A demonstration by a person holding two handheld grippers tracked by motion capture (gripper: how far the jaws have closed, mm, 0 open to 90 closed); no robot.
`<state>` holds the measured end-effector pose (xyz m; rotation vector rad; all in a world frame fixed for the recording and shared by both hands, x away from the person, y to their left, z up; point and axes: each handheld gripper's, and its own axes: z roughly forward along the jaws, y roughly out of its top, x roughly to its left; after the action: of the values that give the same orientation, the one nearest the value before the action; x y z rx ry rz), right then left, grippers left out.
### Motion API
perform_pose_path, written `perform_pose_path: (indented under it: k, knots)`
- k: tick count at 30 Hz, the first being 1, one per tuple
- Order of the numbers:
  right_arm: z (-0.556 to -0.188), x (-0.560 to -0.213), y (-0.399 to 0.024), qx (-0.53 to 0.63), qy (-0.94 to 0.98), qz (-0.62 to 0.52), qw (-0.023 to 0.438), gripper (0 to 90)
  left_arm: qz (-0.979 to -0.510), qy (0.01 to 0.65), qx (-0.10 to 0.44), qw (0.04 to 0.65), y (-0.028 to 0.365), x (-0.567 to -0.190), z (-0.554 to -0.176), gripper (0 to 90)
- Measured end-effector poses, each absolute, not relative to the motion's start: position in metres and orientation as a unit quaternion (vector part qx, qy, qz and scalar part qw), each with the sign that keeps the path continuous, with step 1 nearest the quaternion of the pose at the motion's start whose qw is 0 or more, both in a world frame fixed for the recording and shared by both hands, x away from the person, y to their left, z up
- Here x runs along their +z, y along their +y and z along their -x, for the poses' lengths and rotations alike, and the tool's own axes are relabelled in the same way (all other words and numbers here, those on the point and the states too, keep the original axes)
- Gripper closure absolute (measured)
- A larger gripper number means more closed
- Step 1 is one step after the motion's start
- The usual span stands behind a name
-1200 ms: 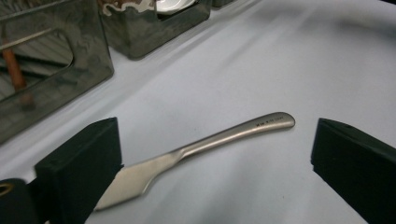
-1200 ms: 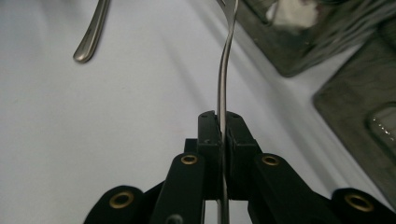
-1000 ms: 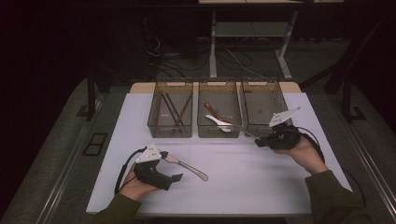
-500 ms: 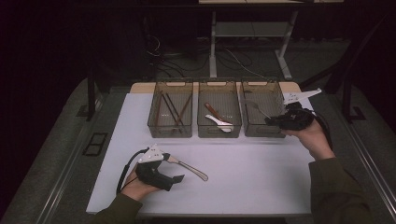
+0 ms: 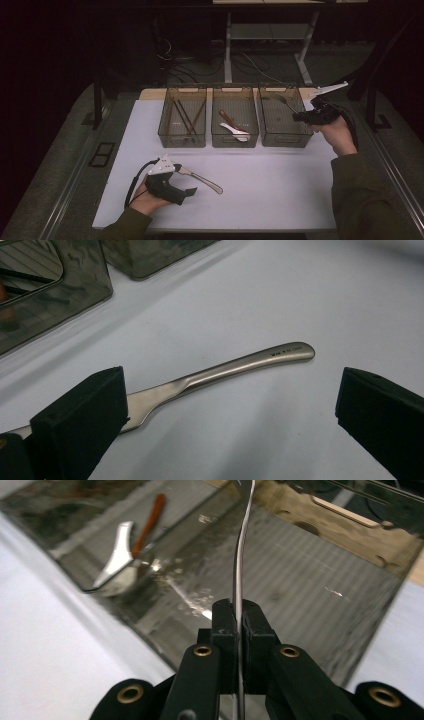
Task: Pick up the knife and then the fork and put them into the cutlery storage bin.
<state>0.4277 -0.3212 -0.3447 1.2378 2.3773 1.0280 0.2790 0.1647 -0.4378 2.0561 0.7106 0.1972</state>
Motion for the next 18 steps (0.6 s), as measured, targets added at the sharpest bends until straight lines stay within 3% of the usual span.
perform_pose_path:
  k: [18]
  knots:
    - [-0.459, -0.368, -0.317, 0.306, 0.823, -0.462, 0.123, 86.2, -0.838, 0.283, 0.072, 0.461, 0.163, -0.439, -0.278, 0.0]
